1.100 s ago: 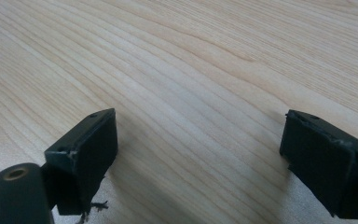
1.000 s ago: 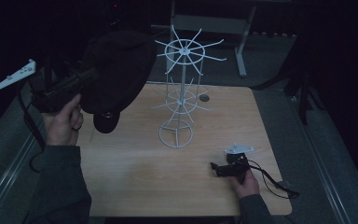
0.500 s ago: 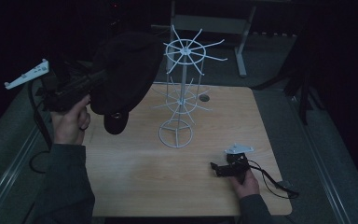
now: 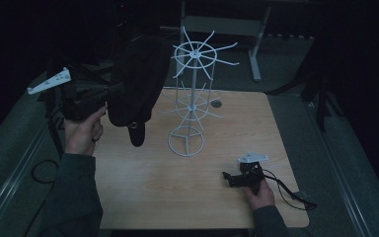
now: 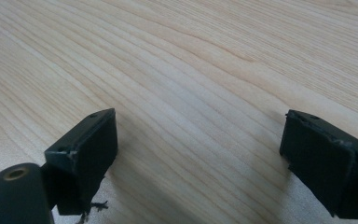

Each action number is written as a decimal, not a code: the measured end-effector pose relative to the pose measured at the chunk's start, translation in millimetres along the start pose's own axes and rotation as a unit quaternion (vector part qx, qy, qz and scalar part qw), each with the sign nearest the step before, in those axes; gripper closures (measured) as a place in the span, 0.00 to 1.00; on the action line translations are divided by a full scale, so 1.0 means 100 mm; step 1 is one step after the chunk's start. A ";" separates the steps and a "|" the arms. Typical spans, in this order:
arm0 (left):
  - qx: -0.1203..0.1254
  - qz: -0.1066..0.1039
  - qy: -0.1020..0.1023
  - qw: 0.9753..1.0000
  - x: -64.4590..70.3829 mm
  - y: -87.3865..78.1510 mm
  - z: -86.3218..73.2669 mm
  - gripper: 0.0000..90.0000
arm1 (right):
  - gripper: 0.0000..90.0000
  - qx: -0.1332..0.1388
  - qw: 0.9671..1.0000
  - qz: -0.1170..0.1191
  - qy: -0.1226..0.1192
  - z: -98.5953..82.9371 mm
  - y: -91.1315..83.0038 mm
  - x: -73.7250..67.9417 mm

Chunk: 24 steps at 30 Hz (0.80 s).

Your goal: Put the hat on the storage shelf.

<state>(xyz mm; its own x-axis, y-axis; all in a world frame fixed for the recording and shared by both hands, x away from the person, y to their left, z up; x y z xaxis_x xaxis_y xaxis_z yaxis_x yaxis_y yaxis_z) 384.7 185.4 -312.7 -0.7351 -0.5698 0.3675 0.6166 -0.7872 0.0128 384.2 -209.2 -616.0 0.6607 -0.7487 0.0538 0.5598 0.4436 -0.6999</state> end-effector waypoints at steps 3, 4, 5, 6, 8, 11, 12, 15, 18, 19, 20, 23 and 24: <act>-0.004 -0.002 0.001 1.000 0.00 0.01 -0.02 0.92 | 0.12 0.000 1.000 0.000 0.000 0.00 0.00 0.00; -0.007 -0.002 0.002 1.000 0.00 0.02 -0.02 0.91 | 0.12 0.000 1.000 0.000 0.000 0.00 0.00 0.00; -0.008 -0.002 0.002 1.000 0.00 0.02 -0.03 0.90 | 0.12 0.000 1.000 0.000 0.000 0.00 0.00 0.00; -0.011 -0.002 0.003 1.000 0.00 0.02 -0.03 0.89 | 0.12 0.000 1.000 0.000 0.000 0.00 0.00 0.00; -0.016 -0.001 0.004 1.000 0.00 0.02 -0.04 0.85 | 0.12 0.000 1.000 0.000 0.000 0.00 0.00 0.00; -0.027 0.000 0.001 1.000 -0.01 0.03 -0.06 0.79 | 0.12 0.000 1.000 0.000 0.000 0.00 0.00 0.00; -0.031 0.002 0.002 1.000 -0.01 0.04 -0.07 0.78 | 0.12 0.000 1.000 0.000 0.000 0.00 0.00 0.00; -0.034 0.003 -0.001 0.999 -0.02 0.06 -0.09 0.74 | 0.12 0.000 1.000 0.000 0.000 0.00 0.00 0.00; -0.033 0.005 -0.004 0.999 -0.02 0.08 -0.10 0.70 | 0.12 0.000 1.000 0.000 0.000 0.00 0.00 0.00; -0.033 0.005 -0.005 0.999 -0.02 0.08 -0.10 0.68 | 0.12 0.000 1.000 0.000 0.000 0.00 0.00 0.00; -0.032 0.008 -0.006 0.999 -0.03 0.08 -0.09 0.66 | 0.12 0.000 1.000 0.000 0.001 0.00 0.00 0.00; -0.033 0.018 -0.006 0.999 -0.05 0.08 -0.09 0.61 | 0.12 0.000 1.000 0.000 0.001 0.00 0.00 0.00; -0.033 0.021 -0.007 0.999 -0.06 0.07 -0.09 0.60 | 0.12 0.000 1.000 0.000 0.000 0.00 0.00 0.00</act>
<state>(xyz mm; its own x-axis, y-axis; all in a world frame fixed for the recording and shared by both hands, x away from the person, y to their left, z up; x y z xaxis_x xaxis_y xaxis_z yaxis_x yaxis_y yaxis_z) 390.5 181.3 -322.8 -0.7042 -0.6001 0.3795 0.6270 -0.7764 -0.0641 384.2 -209.2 -616.0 0.6605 -0.7490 0.0532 0.5596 0.4438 -0.7000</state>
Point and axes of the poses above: each handheld gripper's, and its own axes: y roughly forward along the jaws, z roughly out of its top, x roughly to its right, the point moved 8 cm from there along y, roughly forward along the jaws, and after that the axes turned 4 degrees about -y, right-handed, at the moved point
